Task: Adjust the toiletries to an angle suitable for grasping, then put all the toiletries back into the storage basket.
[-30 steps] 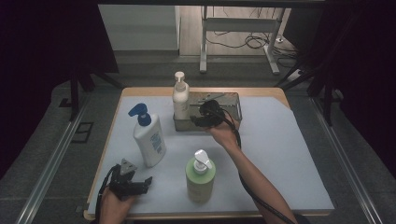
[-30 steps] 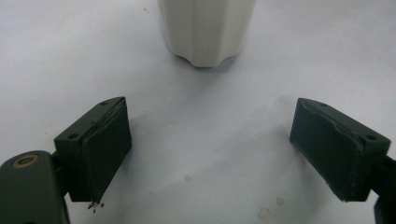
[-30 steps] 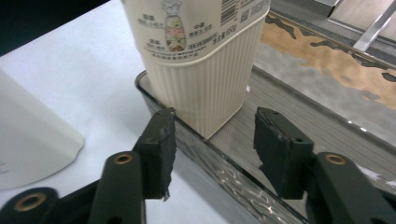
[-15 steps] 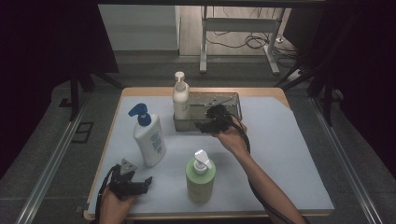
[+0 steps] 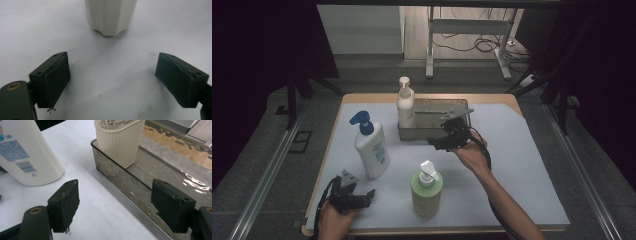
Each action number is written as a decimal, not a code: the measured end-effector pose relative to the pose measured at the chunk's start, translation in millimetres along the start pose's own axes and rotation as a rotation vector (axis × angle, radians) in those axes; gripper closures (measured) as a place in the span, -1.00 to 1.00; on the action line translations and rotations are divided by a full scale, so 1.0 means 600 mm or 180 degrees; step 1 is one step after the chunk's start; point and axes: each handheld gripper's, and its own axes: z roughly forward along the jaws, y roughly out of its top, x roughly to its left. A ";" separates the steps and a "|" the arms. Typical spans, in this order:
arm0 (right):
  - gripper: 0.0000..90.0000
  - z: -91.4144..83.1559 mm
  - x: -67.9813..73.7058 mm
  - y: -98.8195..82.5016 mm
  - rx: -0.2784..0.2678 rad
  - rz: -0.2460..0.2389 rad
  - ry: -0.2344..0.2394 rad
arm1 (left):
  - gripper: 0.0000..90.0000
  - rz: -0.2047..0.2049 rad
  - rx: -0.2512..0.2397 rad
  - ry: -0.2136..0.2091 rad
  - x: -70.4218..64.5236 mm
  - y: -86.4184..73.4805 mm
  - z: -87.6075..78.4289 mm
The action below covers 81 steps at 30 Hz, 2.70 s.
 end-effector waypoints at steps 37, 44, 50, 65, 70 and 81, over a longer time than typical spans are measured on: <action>-1.00 -0.128 -0.022 -0.118 0.0033 -0.0048 -0.0273 | -0.73 0.0003 -0.0005 0.0006 0.000 -0.001 0.000; -1.00 -0.141 -0.020 -0.153 0.0158 -0.0053 -0.0387 | -0.73 0.0013 -0.0004 0.0004 0.000 -0.001 0.000; -1.00 -0.150 -0.021 -0.188 0.0214 0.0010 -0.0504 | -0.73 0.0004 -0.0007 0.0008 0.000 -0.001 0.000; -1.00 -0.131 -0.023 -0.273 0.0286 0.0200 -0.0463 | -0.73 0.0004 -0.0005 0.0008 0.000 -0.001 0.000; -1.00 -0.124 -0.025 -0.294 0.0287 0.0229 -0.0464 | -0.73 0.0000 -0.0004 0.0006 0.000 -0.001 0.000; -1.00 -0.121 -0.025 -0.307 0.0347 0.0215 -0.0401 | -0.73 -0.0001 -0.0006 0.0004 0.000 -0.001 0.000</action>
